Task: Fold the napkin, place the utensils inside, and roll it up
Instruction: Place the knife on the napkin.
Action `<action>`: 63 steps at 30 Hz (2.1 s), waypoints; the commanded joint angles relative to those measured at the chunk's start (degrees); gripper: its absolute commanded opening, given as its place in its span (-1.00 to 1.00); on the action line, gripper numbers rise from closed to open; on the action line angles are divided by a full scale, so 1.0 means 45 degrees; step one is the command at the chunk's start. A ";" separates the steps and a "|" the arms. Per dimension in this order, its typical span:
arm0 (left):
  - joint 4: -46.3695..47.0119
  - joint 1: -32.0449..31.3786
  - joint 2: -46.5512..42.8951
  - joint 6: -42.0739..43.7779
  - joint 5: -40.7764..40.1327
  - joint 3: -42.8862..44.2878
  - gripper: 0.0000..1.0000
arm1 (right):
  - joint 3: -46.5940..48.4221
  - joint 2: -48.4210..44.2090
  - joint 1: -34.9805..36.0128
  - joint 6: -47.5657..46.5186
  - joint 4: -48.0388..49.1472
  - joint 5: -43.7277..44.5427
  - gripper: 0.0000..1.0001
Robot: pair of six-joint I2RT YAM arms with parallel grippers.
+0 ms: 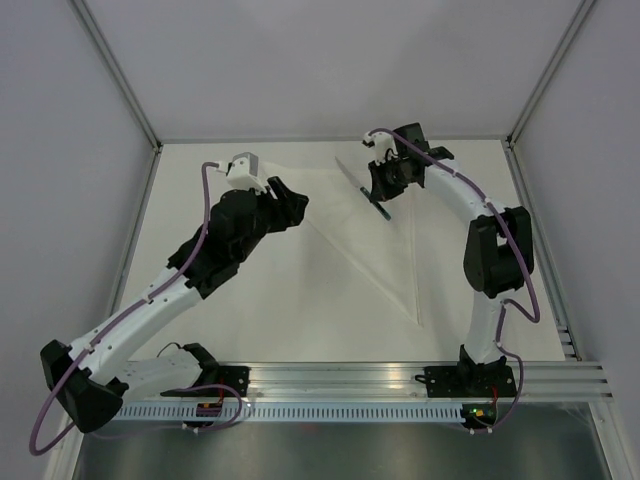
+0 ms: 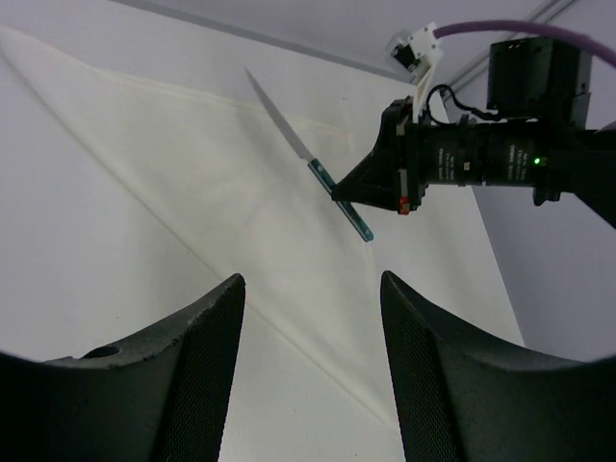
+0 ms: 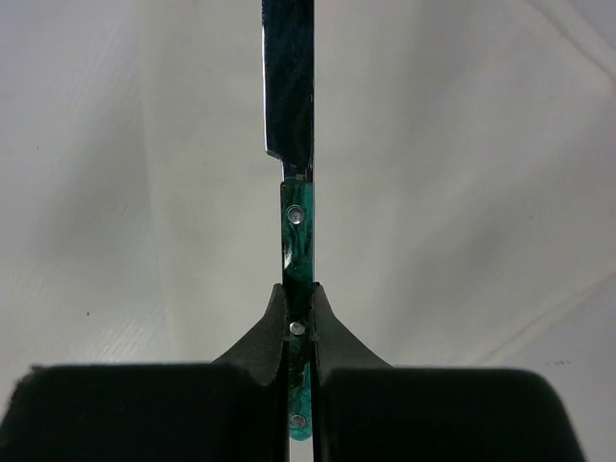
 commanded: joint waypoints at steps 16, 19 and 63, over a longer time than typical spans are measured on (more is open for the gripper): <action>-0.1740 0.0130 -0.1614 0.0472 -0.1557 -0.0782 0.29 | -0.1641 0.1005 0.3112 0.2197 0.2115 0.1472 -0.99; -0.1740 0.0130 -0.1555 0.0453 -0.1498 -0.0840 0.29 | -0.1934 0.1024 0.3268 0.2275 0.2409 0.1628 -0.99; -0.1252 0.0169 -0.0852 0.0472 -0.0951 -0.1329 0.33 | -0.2658 0.1337 0.3561 0.2471 0.2742 0.1980 -0.48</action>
